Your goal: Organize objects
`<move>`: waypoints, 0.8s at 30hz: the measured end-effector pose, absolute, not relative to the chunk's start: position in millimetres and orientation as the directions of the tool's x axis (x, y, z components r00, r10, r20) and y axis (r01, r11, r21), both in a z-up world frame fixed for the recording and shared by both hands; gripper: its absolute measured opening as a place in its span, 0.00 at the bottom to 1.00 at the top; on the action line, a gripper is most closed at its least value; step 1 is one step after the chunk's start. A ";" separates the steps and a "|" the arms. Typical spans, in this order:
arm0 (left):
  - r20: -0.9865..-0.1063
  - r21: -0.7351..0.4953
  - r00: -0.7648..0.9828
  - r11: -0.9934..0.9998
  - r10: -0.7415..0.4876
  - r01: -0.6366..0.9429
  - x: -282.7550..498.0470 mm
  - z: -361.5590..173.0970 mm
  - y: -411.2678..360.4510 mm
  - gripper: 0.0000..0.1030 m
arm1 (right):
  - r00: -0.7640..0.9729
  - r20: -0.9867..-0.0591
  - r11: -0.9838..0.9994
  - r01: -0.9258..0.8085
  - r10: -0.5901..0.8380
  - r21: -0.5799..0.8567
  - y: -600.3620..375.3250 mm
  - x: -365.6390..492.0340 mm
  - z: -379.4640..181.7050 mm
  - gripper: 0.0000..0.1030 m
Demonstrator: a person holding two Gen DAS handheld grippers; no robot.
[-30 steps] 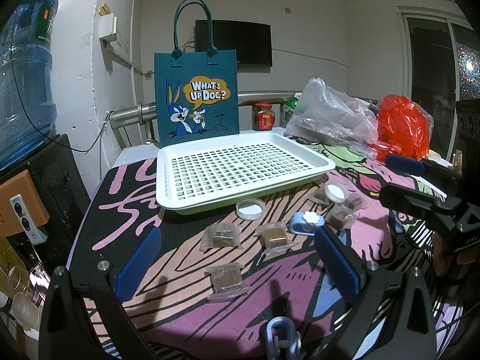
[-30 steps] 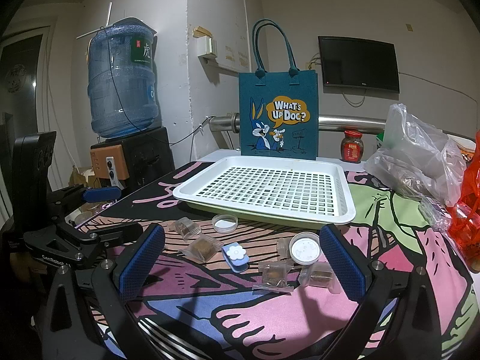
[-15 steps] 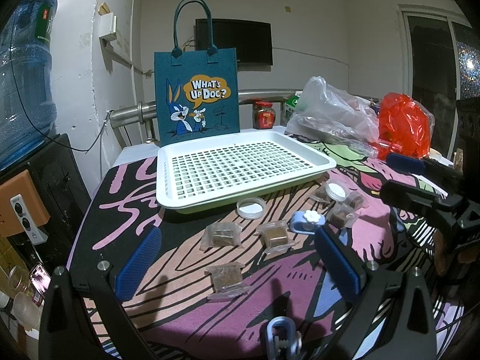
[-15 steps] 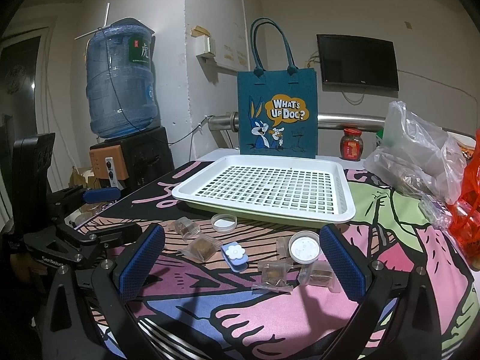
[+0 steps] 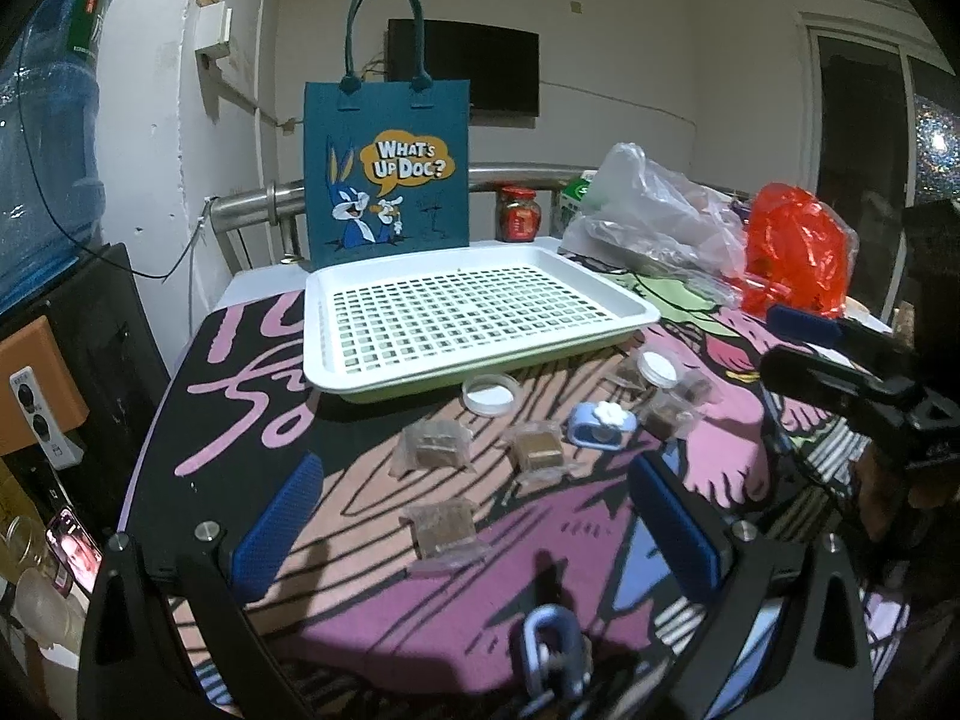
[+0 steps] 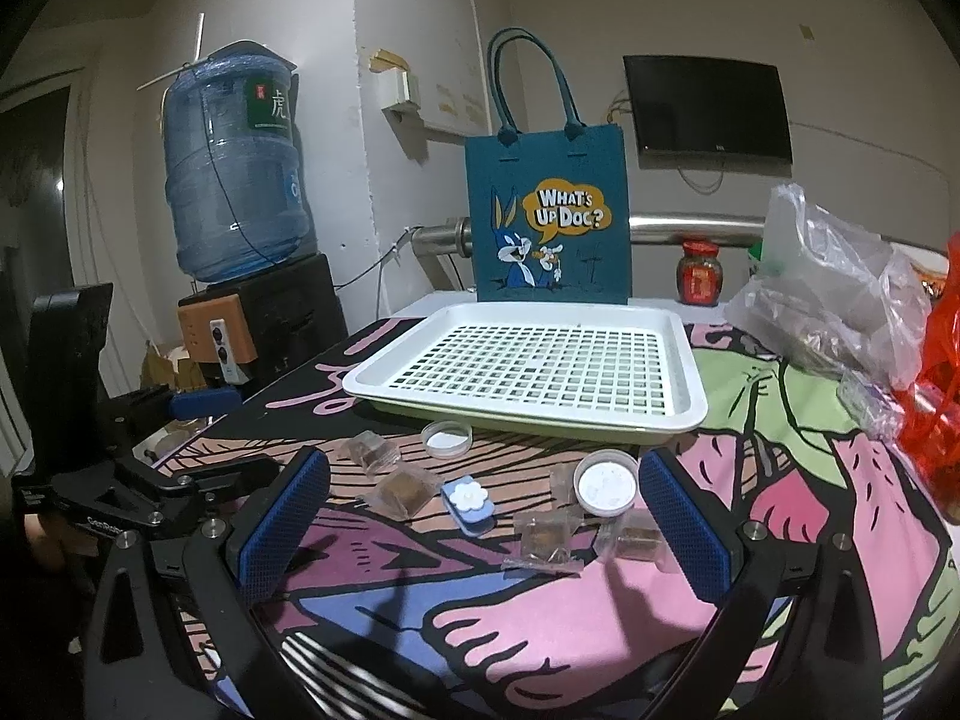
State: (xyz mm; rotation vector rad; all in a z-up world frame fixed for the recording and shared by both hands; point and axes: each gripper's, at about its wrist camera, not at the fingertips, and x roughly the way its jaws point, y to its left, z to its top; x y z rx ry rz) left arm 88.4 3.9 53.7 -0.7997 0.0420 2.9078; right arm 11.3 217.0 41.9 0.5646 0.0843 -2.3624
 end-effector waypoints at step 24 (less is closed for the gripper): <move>-0.676 -0.041 -0.702 -0.963 0.224 -0.267 113.1 26.0 22.2 0.91 | -0.536 -0.566 -0.698 0.710 -0.626 0.099 221.9 27.9 20.7 1.00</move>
